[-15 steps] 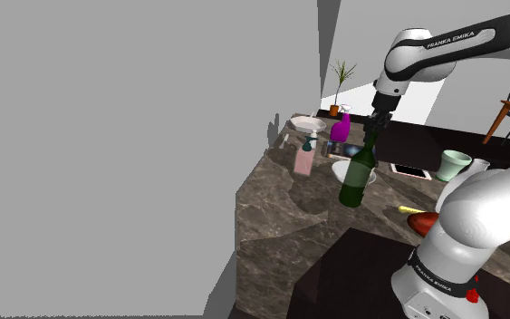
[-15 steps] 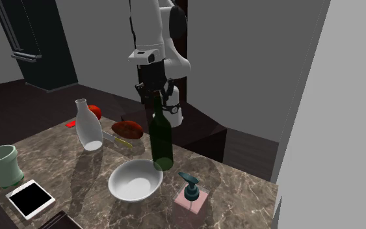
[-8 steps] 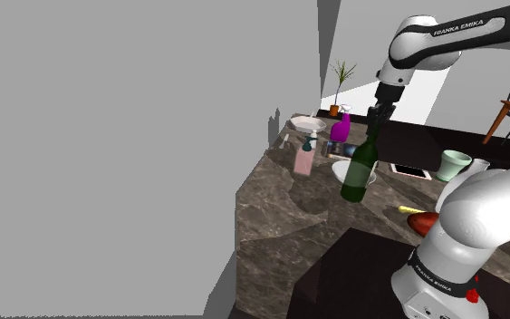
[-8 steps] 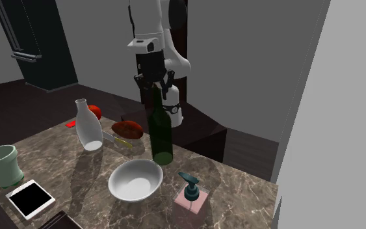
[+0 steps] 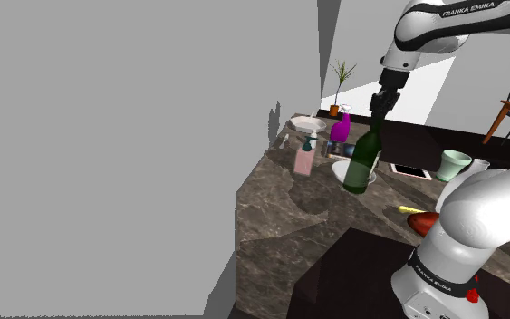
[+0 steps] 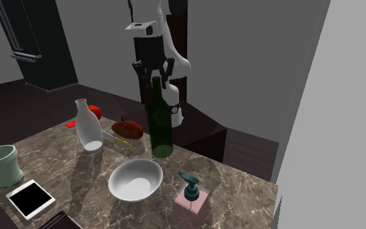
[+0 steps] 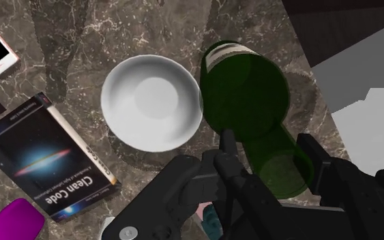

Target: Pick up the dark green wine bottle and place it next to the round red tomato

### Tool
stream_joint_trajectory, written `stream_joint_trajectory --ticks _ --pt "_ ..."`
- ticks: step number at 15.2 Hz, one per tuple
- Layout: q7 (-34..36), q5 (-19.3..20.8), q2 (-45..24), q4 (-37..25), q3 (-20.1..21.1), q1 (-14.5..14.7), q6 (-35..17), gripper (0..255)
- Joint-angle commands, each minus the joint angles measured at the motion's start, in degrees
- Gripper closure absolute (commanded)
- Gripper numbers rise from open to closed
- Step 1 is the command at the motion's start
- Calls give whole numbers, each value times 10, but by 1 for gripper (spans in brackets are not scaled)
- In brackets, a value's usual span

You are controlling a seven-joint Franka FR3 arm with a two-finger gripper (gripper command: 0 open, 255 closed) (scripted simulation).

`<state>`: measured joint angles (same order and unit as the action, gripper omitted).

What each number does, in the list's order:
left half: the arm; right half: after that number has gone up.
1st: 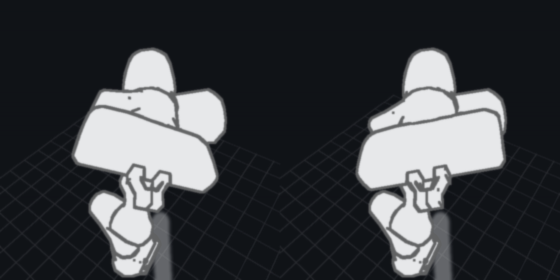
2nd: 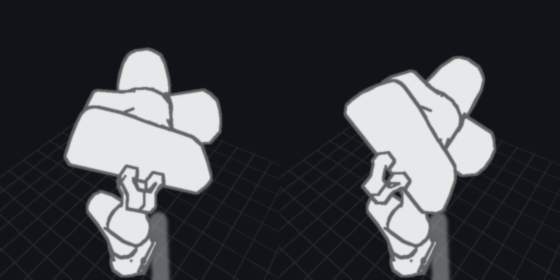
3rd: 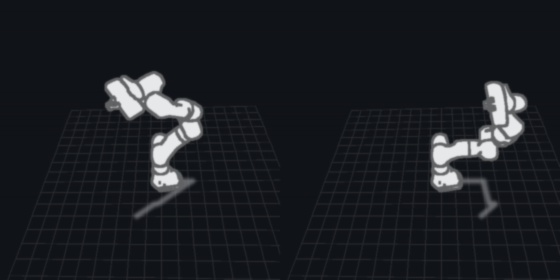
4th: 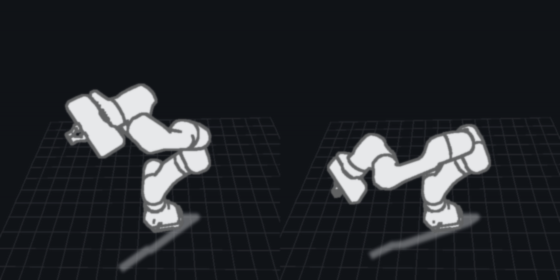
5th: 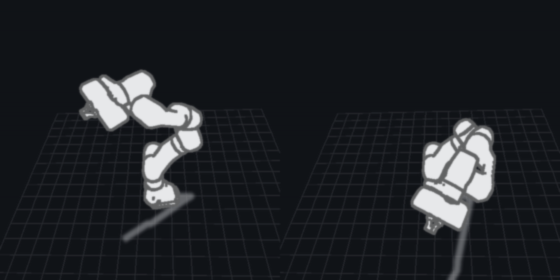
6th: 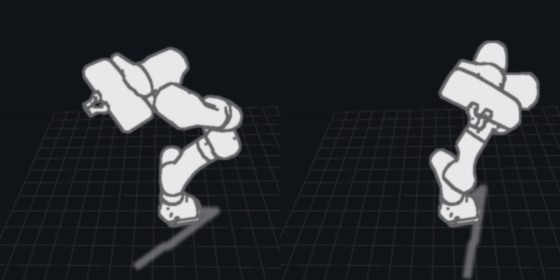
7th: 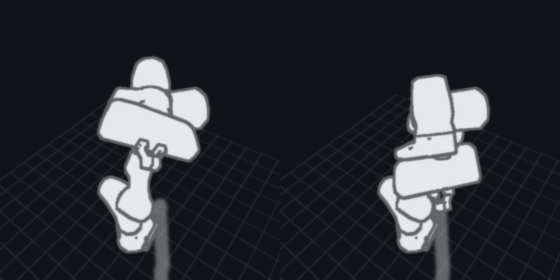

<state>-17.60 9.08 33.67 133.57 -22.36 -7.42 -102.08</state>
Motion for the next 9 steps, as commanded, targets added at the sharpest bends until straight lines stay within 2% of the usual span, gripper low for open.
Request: stream_joint_trajectory --ticks 1,9 --pt "0 -1 0 -15 2 1 16 255" --pt "0 -9 -5 -81 10 5 75 255"
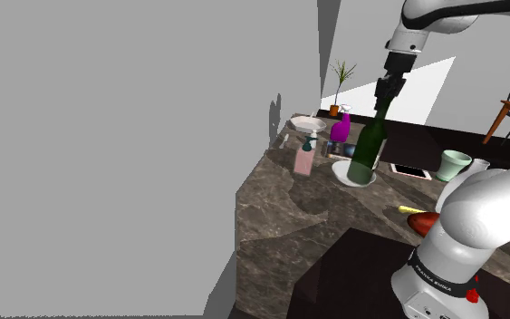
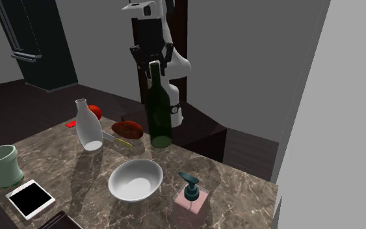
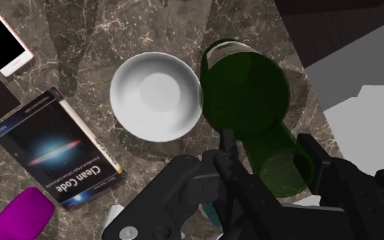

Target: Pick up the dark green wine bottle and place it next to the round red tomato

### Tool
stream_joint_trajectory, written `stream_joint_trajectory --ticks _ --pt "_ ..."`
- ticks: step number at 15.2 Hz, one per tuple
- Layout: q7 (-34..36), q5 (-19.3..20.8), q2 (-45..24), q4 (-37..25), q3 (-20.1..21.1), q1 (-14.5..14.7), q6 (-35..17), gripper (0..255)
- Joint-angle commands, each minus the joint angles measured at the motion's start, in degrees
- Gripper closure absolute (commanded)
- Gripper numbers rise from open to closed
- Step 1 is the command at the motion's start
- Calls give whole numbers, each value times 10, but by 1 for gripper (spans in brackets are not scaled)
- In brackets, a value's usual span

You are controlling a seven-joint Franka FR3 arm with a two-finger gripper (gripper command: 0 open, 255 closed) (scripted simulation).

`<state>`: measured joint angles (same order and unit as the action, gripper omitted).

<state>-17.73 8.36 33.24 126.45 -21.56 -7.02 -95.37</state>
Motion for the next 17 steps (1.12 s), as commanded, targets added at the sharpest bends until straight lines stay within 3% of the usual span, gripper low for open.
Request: stream_joint_trajectory --ticks 1,17 --pt "1 -2 -3 -18 3 2 16 255" --pt "-4 -17 -40 -172 10 12 133 255"
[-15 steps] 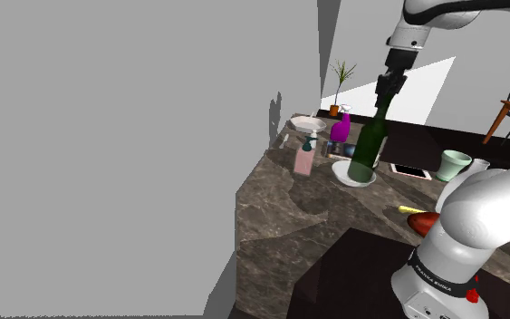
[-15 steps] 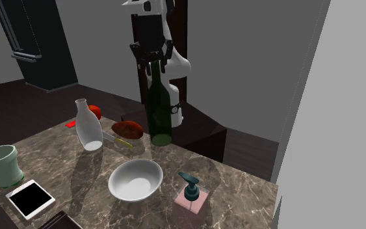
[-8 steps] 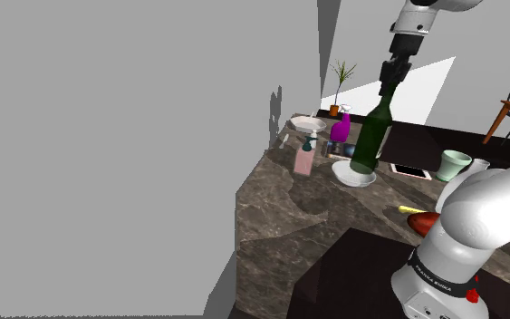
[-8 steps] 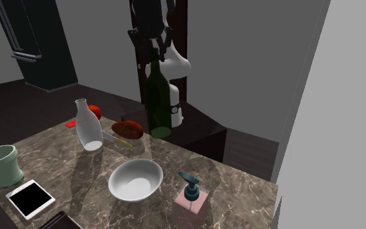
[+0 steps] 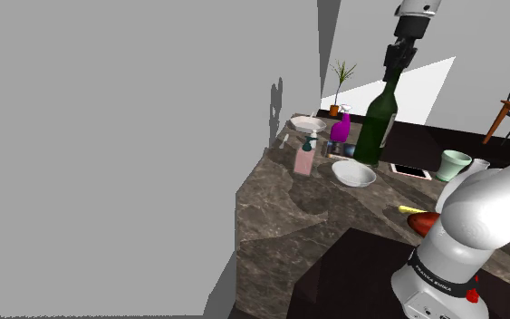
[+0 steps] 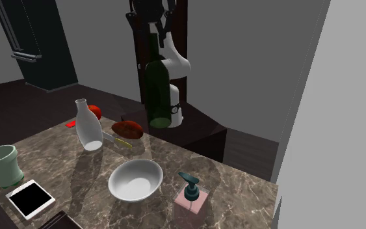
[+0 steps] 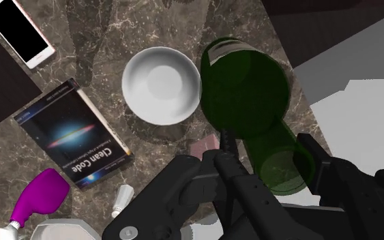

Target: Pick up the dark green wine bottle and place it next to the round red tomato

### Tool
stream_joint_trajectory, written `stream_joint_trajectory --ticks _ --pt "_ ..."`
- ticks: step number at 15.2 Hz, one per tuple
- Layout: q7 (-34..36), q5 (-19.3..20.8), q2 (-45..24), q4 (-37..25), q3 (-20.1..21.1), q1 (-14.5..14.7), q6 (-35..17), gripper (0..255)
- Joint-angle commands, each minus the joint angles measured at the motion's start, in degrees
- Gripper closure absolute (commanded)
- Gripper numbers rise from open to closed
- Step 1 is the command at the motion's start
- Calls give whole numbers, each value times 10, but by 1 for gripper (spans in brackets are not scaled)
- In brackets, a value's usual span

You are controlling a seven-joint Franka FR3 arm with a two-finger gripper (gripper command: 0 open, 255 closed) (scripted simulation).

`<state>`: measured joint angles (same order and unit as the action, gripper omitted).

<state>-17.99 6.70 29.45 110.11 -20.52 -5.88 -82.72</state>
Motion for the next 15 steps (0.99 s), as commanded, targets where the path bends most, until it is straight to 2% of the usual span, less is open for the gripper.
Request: stream_joint_trajectory --ticks 1,15 --pt "-1 -1 -5 -19 0 1 14 255" --pt "-13 -17 -68 -190 -6 10 123 255"
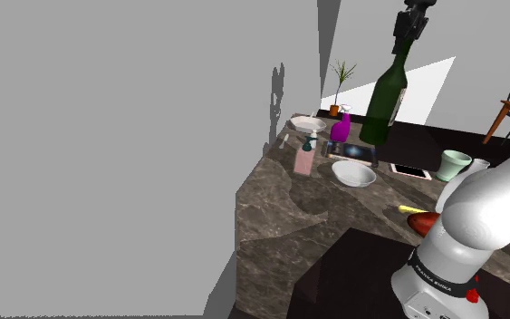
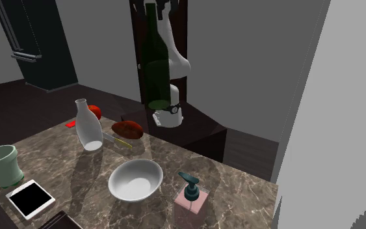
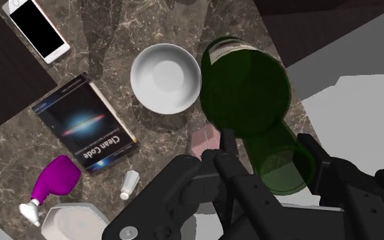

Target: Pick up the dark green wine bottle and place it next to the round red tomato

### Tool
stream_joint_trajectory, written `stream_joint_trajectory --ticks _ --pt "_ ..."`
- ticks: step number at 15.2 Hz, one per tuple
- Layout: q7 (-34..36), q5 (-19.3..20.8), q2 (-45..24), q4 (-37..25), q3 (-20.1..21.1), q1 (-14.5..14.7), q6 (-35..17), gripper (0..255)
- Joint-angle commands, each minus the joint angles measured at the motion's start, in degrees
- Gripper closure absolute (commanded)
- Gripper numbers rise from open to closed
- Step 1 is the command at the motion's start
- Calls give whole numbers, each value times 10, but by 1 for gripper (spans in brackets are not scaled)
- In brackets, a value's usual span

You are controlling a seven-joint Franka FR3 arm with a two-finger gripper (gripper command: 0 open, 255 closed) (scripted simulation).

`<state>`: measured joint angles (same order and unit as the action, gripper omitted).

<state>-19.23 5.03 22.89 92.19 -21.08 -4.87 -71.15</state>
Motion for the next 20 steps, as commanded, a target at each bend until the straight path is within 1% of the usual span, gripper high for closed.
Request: stream_joint_trajectory --ticks 1,11,15,19,20 --pt "-2 -2 -8 -24 -1 1 16 255" --pt "-21 -22 -82 -186 -20 5 108 255" --pt "-34 -37 -124 -269 -36 4 153 255" --pt "-53 -64 -179 -372 -60 -4 207 255" --pt "-58 -51 -157 -350 -57 -5 204 255"
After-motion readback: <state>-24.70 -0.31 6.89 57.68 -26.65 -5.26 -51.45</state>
